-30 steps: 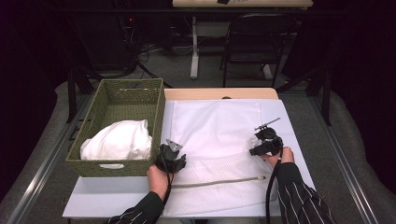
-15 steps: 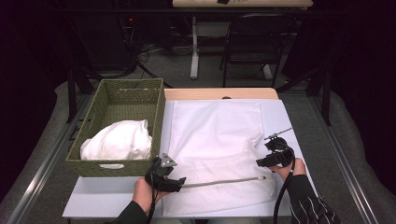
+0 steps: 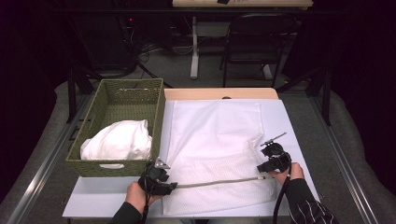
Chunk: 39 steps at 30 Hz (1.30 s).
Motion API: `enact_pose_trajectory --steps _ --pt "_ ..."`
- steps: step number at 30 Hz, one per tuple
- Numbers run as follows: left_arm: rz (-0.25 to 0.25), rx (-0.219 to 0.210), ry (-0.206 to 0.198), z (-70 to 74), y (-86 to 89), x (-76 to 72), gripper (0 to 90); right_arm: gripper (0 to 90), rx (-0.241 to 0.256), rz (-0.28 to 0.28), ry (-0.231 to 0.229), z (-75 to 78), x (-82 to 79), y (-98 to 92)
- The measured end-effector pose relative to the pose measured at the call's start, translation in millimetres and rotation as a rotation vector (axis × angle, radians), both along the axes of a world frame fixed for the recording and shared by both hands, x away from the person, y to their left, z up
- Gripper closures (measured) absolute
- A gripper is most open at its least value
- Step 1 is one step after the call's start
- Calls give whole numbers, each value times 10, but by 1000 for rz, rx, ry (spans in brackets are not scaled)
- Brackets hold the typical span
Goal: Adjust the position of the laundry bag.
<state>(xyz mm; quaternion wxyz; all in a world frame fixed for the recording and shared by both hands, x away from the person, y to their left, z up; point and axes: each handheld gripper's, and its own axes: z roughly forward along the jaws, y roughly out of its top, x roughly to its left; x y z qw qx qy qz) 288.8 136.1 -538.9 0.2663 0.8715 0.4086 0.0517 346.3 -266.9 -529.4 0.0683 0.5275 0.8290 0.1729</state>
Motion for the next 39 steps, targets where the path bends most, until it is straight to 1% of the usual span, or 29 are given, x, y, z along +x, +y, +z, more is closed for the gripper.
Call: enact_pose_trajectory --steps 2,4,5,6,7,8,10,12,13,14,16,20,23,27,29,31,32,33,34,35,36,37,38,39 --pt "-18 10 -7 -11 -8 -1 584 715 0 0 -3 -4 2 -12" --pt "-17 16 -11 -12 -18 -6 615 745 0 -7 -5 -5 -1 -15" --pt "-27 26 -19 -12 -25 -15 635 764 -1 -10 -7 -6 -7 -12" --pt "-26 29 -27 -15 -26 -18 659 774 -4 -3 -9 -6 -7 -14" --pt "-34 27 -24 -11 -13 -13 687 787 -7 -5 -11 -6 -9 -11" --pt "-34 27 -24 -11 -13 -13 723 812 -8 -4 -10 -5 -11 -10" --pt "-31 24 -26 -14 4 0 772 830 -9 1 -9 -7 -16 -3" --pt "-32 25 -24 -12 11 8 787 842 -6 0 -8 -7 -19 2" --pt "-36 23 -17 -9 18 15 806 853 -5 7 -6 -7 -23 1" --pt "-33 23 -20 -7 24 20 830 860 -1 4 0 -5 -33 10" --pt "-37 27 -15 3 39 30 850 867 2 6 2 -4 -42 19" --pt "-35 29 -4 14 76 44 858 871 6 13 8 1 -62 35" --pt "-26 33 -9 16 101 53 859 872 1 27 12 9 -93 61" --pt "-28 38 -5 28 131 60 857 872 -1 48 6 3 -96 83" --pt "-27 44 -6 29 134 63 852 872 0 42 10 4 -99 98" --pt "-28 47 -5 29 125 63 840 870 -3 47 7 1 -97 102" --pt "-28 47 -5 29 125 63 797 870 -3 47 7 1 -97 102" --pt "-34 50 -7 49 110 57 725 824 -3 44 8 4 -98 89" --pt "-34 50 -7 49 110 57 668 824 -3 44 8 4 -98 89" --pt "-43 43 -9 70 99 38 668 778 -4 39 9 9 -99 82" --pt "-55 36 -24 103 79 2 534 671 14 15 8 33 -115 56" --pt "-62 22 -35 123 70 -21 482 602 15 23 -3 42 -118 38" --pt "-62 22 -35 123 70 -21 431 602 15 23 -3 42 -118 38" --pt "-81 15 -52 155 59 -46 385 498 27 2 -21 81 -147 -4"
